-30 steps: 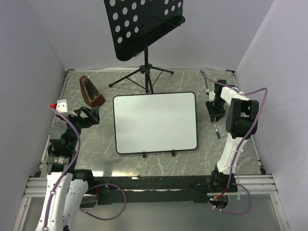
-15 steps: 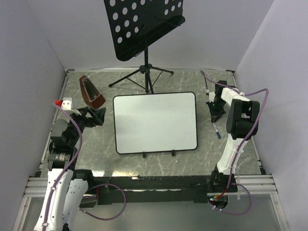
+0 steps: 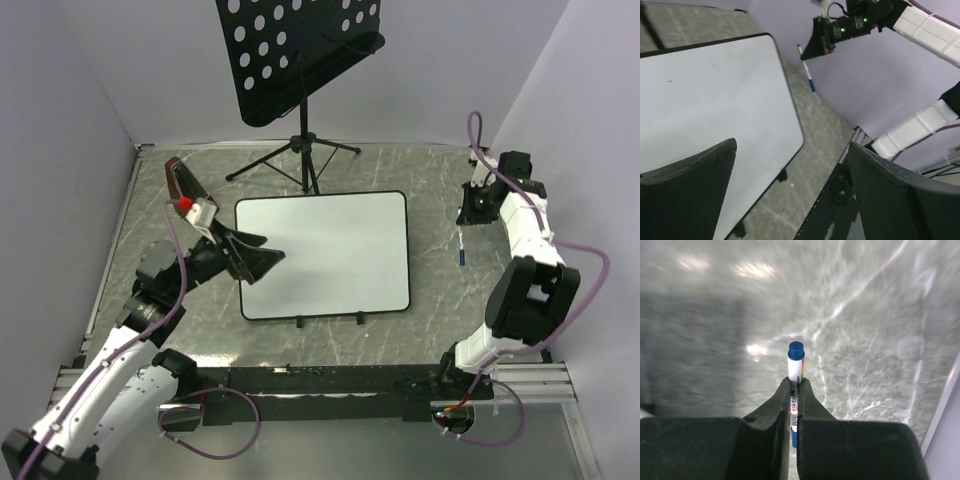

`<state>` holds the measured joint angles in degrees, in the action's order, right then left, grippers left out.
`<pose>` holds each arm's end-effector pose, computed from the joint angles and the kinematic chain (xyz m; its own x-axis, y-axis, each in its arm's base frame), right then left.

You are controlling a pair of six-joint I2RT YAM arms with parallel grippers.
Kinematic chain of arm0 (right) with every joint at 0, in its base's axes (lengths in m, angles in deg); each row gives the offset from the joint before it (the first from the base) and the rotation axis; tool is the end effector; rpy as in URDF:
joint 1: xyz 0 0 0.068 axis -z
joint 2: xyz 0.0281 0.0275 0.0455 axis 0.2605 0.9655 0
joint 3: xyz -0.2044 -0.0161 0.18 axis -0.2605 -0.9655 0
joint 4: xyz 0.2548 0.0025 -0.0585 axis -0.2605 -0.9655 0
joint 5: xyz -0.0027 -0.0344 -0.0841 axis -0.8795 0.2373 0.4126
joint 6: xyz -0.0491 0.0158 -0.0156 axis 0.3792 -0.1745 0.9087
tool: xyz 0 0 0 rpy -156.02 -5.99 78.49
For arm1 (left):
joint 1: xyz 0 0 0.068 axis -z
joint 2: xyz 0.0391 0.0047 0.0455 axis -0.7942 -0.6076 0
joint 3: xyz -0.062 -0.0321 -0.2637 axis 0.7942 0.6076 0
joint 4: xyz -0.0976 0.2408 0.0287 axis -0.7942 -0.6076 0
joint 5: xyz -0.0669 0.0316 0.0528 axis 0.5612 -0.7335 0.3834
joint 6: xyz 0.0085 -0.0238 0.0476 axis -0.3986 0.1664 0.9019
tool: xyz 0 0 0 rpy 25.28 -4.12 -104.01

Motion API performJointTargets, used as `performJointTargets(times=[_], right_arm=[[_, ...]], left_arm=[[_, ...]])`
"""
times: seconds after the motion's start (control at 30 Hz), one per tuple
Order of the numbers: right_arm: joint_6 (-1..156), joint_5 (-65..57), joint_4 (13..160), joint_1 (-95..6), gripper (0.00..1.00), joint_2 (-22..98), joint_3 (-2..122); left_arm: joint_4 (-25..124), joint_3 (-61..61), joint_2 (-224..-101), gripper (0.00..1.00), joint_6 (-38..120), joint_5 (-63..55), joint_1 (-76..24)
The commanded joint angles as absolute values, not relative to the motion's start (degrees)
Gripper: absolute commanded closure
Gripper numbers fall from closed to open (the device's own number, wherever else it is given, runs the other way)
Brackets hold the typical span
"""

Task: Write a sentence on the whiteboard
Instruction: Pick up the whiteboard marker at the center of the board.

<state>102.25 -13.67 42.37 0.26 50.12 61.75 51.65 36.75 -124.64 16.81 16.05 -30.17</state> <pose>0.3304 -0.0796 0.2755 -0.8305 -0.0768 -0.5517 -0.1562 0.9828 0.0983 0.1430 -0.0774 0.3313 -0.4214 -0.3875 -0.8199 0.6527 0.4982 -0.5708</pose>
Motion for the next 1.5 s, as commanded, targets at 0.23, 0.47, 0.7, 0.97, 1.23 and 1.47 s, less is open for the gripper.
performJointTargets(times=[0.23, 0.47, 0.7, 0.97, 1.23, 1.47], right_arm=[[95.7, -33.1, 44.6, 1.0, 1.00, 35.1, 63.1], [87.5, -47.2, 46.8, 0.1, 1.00, 29.4, 59.9], [77.3, -56.6, 53.5, -1.6, 1.00, 25.5, 54.6], [80.4, -53.5, 52.6, -3.1, 1.00, 26.9, 52.6], [79.5, -54.0, 54.5, -3.3, 1.00, 25.7, 51.0], [78.3, -56.7, 56.3, -4.0, 1.00, 24.3, 48.9]], left_arm=[[60.5, 27.4, -141.9, 0.01, 16.0, 0.7, -7.3], [66.1, 20.3, -154.0, 0.01, 16.3, -2.3, -1.0], [68.0, 10.5, -166.9, 0.01, 16.3, -3.8, 2.1], [67.6, 9.1, -169.7, 0.01, 16.6, -5.5, 2.6], [68.5, 8.1, -172.0, 0.01, 15.3, -4.1, 2.6], [67.5, 2.3, -179.8, 0.14, 11.9, -1.8, 2.6]])
